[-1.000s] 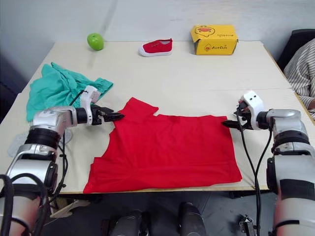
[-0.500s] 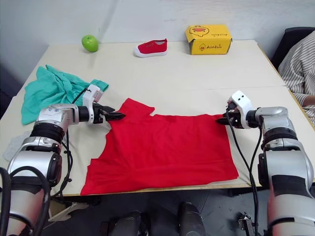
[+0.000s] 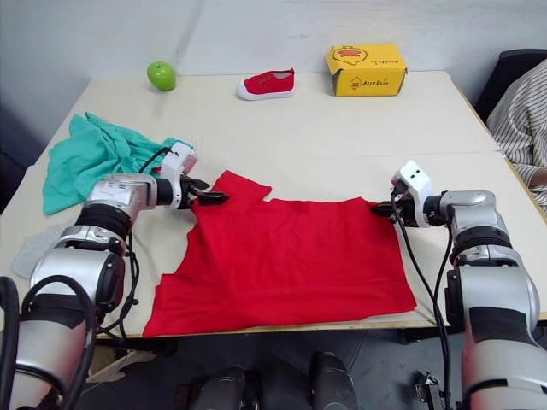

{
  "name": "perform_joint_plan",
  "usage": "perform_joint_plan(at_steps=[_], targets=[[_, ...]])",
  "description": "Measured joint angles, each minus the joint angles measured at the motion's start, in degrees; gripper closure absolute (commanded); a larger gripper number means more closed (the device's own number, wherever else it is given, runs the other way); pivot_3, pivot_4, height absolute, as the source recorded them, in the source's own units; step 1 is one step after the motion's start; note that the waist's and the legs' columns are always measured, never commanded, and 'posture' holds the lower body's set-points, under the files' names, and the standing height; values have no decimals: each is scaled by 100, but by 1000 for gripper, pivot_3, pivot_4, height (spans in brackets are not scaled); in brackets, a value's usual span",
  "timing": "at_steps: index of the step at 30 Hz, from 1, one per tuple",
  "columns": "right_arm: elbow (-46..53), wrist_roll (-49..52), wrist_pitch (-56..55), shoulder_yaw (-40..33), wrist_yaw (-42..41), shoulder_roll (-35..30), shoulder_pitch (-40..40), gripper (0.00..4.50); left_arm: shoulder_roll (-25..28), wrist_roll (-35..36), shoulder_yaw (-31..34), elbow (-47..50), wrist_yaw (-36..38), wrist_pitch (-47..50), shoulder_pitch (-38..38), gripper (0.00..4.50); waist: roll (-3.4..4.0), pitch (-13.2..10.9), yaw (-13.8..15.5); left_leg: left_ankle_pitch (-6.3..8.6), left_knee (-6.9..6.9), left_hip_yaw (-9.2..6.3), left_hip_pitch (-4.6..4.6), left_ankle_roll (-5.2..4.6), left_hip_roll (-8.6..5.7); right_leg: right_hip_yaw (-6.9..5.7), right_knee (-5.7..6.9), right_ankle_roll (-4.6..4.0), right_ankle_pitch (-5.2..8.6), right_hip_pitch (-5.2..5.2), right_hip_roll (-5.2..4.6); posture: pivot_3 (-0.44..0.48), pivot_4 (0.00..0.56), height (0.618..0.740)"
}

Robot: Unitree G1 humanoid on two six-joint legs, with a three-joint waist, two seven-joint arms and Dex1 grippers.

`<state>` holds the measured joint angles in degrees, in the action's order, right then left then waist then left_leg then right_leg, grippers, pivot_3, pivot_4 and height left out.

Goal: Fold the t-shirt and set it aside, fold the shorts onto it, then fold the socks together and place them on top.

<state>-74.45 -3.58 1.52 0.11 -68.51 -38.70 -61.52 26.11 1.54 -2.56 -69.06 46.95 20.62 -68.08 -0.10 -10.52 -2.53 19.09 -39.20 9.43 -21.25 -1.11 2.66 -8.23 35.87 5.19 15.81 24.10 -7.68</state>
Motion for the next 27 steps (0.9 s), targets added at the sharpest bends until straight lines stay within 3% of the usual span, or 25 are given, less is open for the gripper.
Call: perform_joint_plan(at_steps=[11, 21, 27], targets=[[203, 149, -39, -77, -257, -64, 238, 4500, -305, -18, 295, -140, -272, -779, 180, 4419, -1, 0, 11, 0, 1, 1, -1, 0, 2, -1, -2, 0, 0, 1, 2, 0, 150, 740], [239, 449, -809, -513, -17, -82, 468, 4500, -283, 497, 1118, -118, -61, -1683, 318, 4468, -3, -2, -3, 0, 2, -2, -10, 0, 0, 5, -1, 0, 0, 18, 3, 0, 150, 740], [332, 643, -1248, -748, 25, -84, 589, 4500, -281, 596, 1273, -34, 217, -2340, 328, 4468, -3, -2, -58, 0, 5, 0, -14, 0, -6, 9, 0, 0, 0, 24, 7, 0, 150, 740]])
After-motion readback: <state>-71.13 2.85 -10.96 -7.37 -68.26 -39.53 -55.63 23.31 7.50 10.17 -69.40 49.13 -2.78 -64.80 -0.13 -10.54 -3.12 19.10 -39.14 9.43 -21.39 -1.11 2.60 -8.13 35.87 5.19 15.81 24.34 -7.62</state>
